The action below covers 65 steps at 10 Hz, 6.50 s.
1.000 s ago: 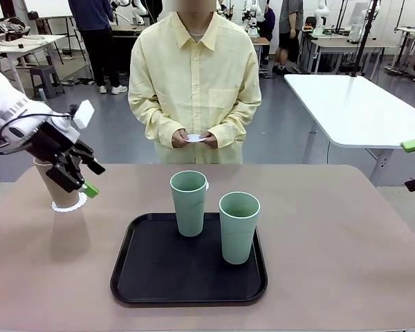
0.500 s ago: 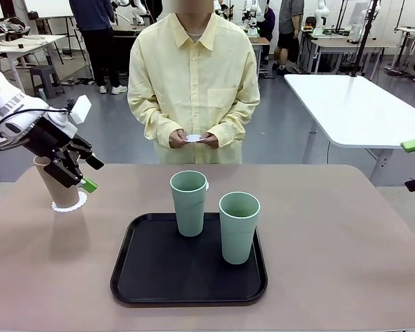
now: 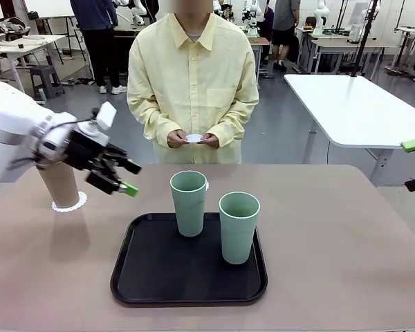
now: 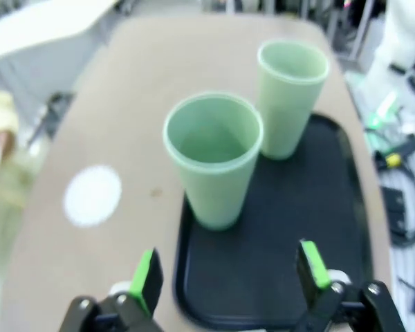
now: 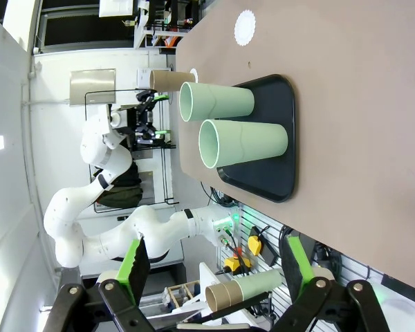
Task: Place coasters on the table and set cups on them.
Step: Take one Reusable plastic cup from the Flat Tray and place it on a coaster set by the human.
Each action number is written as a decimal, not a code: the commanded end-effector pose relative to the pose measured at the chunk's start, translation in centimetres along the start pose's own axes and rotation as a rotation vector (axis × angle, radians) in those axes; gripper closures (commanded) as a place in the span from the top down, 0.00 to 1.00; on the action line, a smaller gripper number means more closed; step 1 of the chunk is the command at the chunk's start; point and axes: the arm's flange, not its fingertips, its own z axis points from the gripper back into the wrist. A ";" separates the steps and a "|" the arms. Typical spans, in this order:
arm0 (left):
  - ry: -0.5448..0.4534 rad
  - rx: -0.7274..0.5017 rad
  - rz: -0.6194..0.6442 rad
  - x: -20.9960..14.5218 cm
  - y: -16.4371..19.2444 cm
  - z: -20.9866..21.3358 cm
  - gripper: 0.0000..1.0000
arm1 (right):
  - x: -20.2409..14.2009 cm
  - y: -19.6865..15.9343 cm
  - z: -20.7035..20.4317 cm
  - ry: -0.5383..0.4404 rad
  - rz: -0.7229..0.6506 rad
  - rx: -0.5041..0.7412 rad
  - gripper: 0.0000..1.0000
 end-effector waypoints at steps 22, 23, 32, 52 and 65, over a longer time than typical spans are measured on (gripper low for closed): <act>-0.416 -0.077 -0.009 -8.1 1.6 -3.8 1.00 | 0.3 0.2 -0.2 -0.013 0.019 0.039 1.00; -0.432 -0.046 -0.021 -8.6 1.4 -4.3 1.00 | 0.3 0.2 -0.2 -0.013 0.019 0.039 1.00; -0.299 -0.001 -0.019 -8.0 -0.2 -10.1 1.00 | 0.3 0.2 -0.2 -0.013 0.019 0.039 1.00; -0.366 -0.110 0.012 -7.6 2.1 -17.7 1.00 | 0.3 0.2 -0.2 -0.013 0.019 0.039 1.00; -0.326 -0.045 0.053 5.8 -0.5 -6.0 0.00 | 0.3 0.2 -0.2 -0.013 0.019 0.039 1.00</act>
